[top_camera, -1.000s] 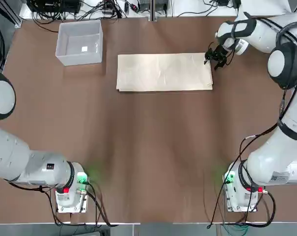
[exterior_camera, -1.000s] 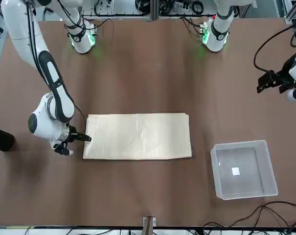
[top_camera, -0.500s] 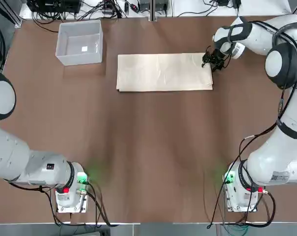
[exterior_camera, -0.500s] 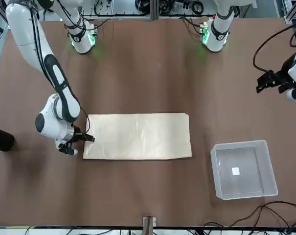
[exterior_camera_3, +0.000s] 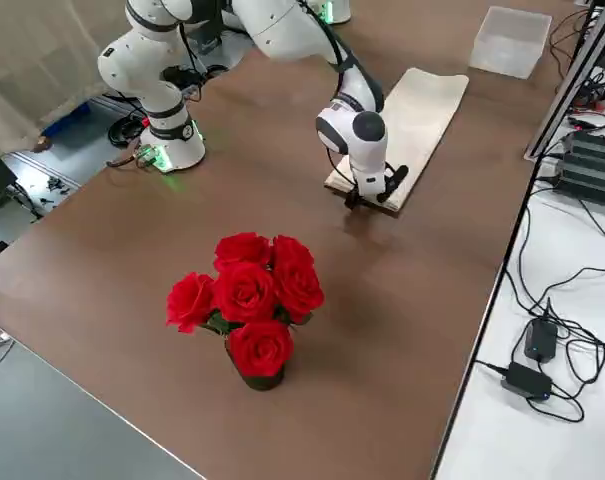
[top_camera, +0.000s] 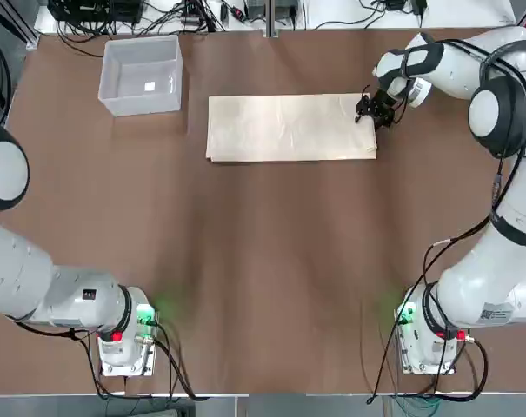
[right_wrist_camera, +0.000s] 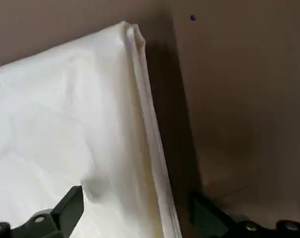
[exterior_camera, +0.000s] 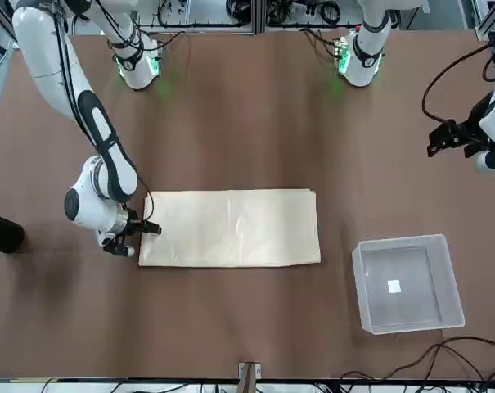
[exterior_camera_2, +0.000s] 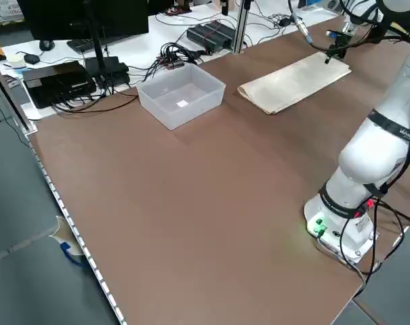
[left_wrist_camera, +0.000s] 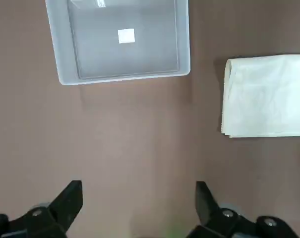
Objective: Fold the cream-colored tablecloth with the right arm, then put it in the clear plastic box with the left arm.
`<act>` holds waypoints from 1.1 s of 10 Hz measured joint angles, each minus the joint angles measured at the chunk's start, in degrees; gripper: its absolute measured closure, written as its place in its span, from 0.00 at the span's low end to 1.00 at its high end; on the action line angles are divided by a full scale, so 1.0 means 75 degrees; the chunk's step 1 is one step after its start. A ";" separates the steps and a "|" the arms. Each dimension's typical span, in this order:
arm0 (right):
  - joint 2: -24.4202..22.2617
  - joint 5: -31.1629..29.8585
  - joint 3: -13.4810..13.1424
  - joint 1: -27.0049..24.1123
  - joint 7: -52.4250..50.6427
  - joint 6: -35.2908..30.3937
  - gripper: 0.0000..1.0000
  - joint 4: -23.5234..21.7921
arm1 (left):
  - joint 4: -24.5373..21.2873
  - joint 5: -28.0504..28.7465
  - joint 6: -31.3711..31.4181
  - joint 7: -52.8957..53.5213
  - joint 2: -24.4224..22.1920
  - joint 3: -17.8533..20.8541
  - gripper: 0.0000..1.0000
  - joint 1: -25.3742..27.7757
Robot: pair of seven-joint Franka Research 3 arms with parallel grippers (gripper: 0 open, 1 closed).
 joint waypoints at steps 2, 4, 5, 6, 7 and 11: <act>0.0000 0.0000 -0.0001 0.0000 -0.0001 0.0000 0.16 -0.0010 | 0.0000 0.0000 0.0000 0.0000 0.0008 0.0000 0.00 0.0000; 0.0000 0.0000 0.0001 0.0001 -0.0004 -0.0001 0.26 -0.0011 | 0.0000 0.0000 0.0000 0.0000 0.0014 0.0000 0.00 0.0000; 0.0000 0.0000 0.0001 0.0001 -0.0004 -0.0001 0.31 -0.0012 | 0.0000 0.0000 0.0002 0.0000 0.0014 0.0001 0.00 0.0000; 0.0000 0.0000 0.0002 0.0001 -0.0005 -0.0001 0.32 -0.0011 | 0.0000 0.0000 0.0023 0.0000 0.0016 0.0002 0.00 0.0000; -0.0006 0.0005 0.0011 0.0001 -0.0005 -0.0001 0.37 -0.0006 | 0.0000 0.0000 0.0052 0.0000 0.0024 0.0002 0.00 0.0000; -0.0070 0.0044 0.0106 0.0007 -0.0007 -0.0031 0.67 0.0025 | 0.0000 0.0000 0.0083 0.0000 0.0057 0.0000 0.00 -0.0003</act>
